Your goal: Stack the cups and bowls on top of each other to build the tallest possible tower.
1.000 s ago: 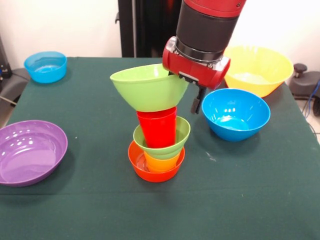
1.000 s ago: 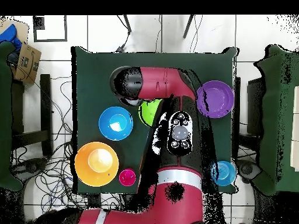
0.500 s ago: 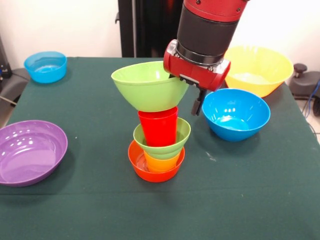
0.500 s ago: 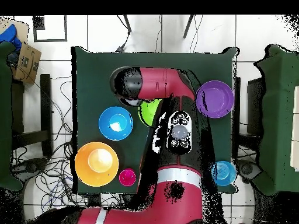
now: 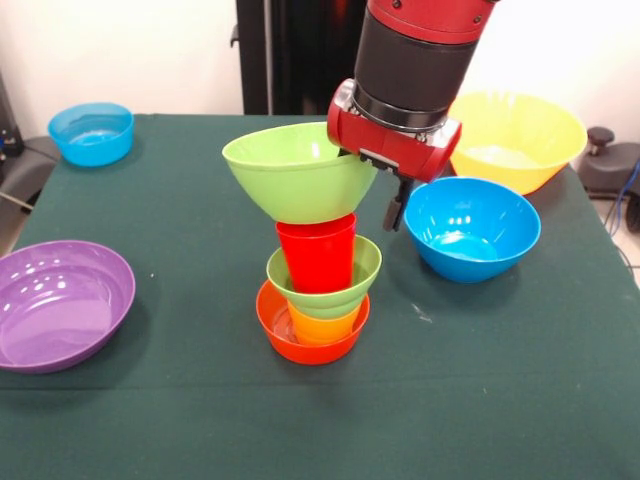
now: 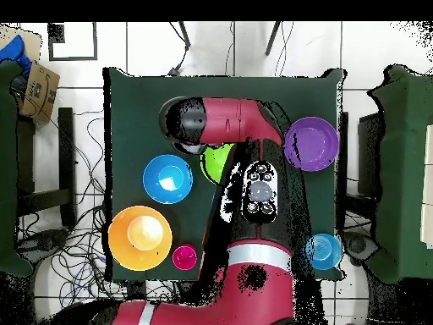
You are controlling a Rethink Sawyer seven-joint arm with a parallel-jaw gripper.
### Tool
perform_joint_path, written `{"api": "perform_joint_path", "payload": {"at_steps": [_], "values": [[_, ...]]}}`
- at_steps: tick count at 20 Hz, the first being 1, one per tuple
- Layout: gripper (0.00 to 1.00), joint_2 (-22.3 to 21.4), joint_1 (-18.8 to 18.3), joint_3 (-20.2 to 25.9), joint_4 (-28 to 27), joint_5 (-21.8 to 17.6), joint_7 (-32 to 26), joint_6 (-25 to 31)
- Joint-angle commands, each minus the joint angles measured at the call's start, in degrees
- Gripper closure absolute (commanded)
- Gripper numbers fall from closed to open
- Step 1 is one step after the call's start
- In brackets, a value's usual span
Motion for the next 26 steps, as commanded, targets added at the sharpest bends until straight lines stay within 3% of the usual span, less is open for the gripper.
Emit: {"api": "perform_joint_path", "payload": {"at_steps": [1, 9, 10, 26], "values": [[0.0, 3.69, -0.13, 6.35, 1.39, -1.46, -3.68, -2.37], [0.0, 3.65, -0.14, 6.43, 1.31, -1.6, -3.89, -2.22], [1.0, 3.63, -0.17, 6.55, 1.35, -1.65, -4.05, -2.25], [1.0, 3.34, -1.13, 7.23, 1.37, -1.08, -4.87, -1.17]]}}
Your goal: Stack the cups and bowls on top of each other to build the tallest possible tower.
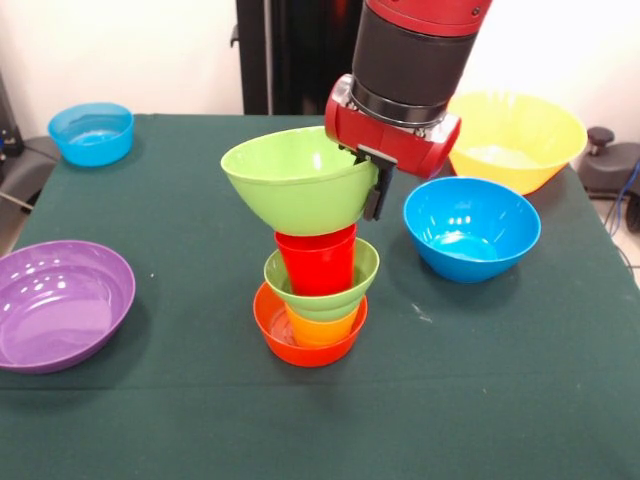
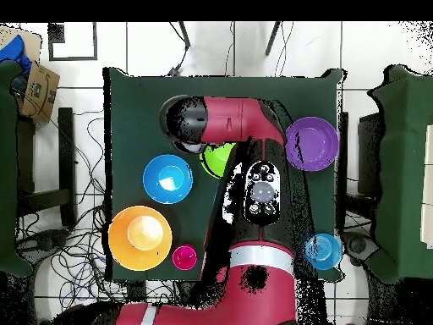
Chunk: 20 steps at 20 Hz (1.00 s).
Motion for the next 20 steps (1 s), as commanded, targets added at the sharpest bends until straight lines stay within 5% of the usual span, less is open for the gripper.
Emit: {"api": "perform_joint_path", "payload": {"at_steps": [1, 20], "values": [[1.0, 3.88, -0.81, 7.03, 1.39, -1.06, -4.95, -1.49], [1.0, 6.19, -0.64, 7.3, -3.21, -1.76, -6.27, 0.81]]}}
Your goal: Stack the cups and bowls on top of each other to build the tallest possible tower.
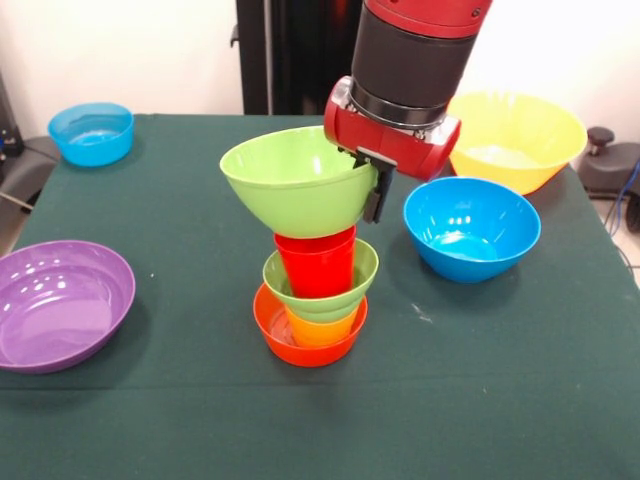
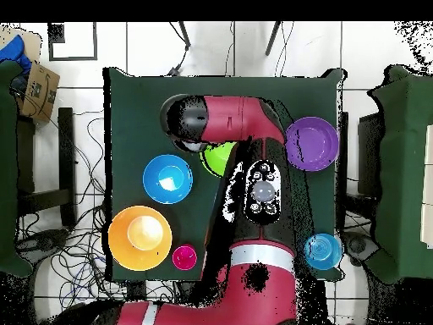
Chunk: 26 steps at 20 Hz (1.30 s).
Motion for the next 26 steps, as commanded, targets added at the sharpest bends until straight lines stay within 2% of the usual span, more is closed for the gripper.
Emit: {"api": "perform_joint_path", "payload": {"at_steps": [1, 13, 20, 26], "values": [[1.0, 5.91, -0.51, 7.07, -2.74, -1.78, -6.43, 1.37], [1.0, 7.61, -0.67, 7.25, -6.89, -1.48, -7.9, 6.82], [1.0, 8.28, -0.6, 7.18, -8.05, -1.59, -8.61, 8.35], [1.0, 8.22, -0.56, 7.06, -7.25, -1.86, -8.76, 7.34]]}}
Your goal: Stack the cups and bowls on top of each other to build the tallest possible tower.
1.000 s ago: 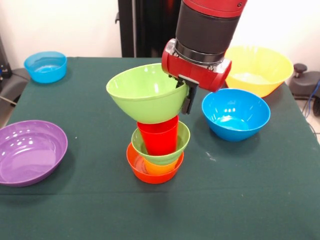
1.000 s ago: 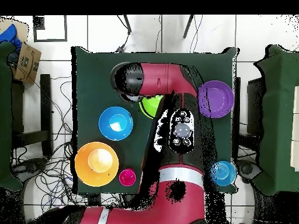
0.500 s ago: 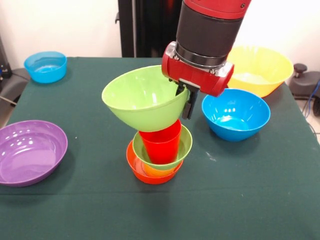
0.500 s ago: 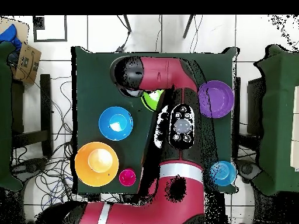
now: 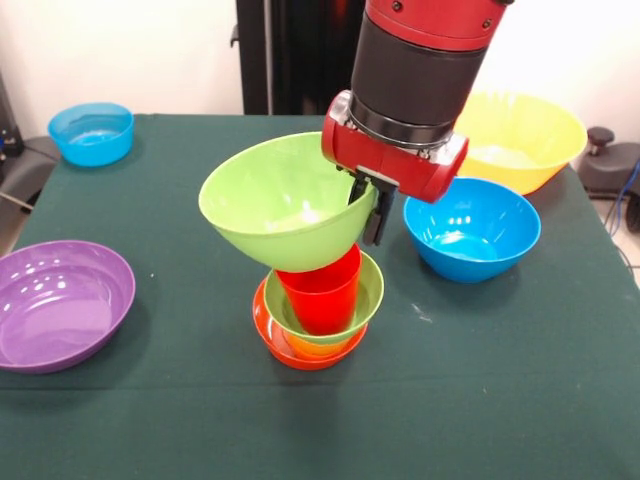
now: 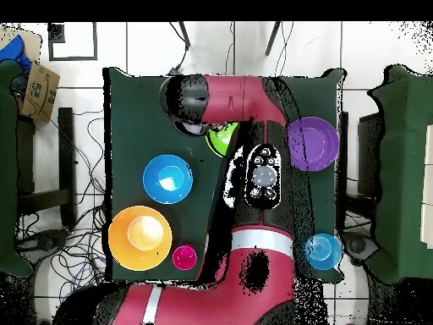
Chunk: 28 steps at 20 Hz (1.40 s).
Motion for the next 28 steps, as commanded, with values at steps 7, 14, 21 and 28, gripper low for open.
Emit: {"api": "perform_joint_path", "payload": {"at_steps": [7, 14, 21, 28], "values": [[1.0, 5.36, 0.53, 5.6, 0.31, -3.11, -8.74, 6.2], [1.0, 3.25, 1.17, 4.94, 5.43, -2.82, -7.22, 4.59], [1.0, 1.81, 0.84, 4.94, 8.51, -2.9, -7.25, 1.75], [1.0, 1.53, 0.33, 5.09, 9.43, -3.16, -7.35, 0.38]]}}
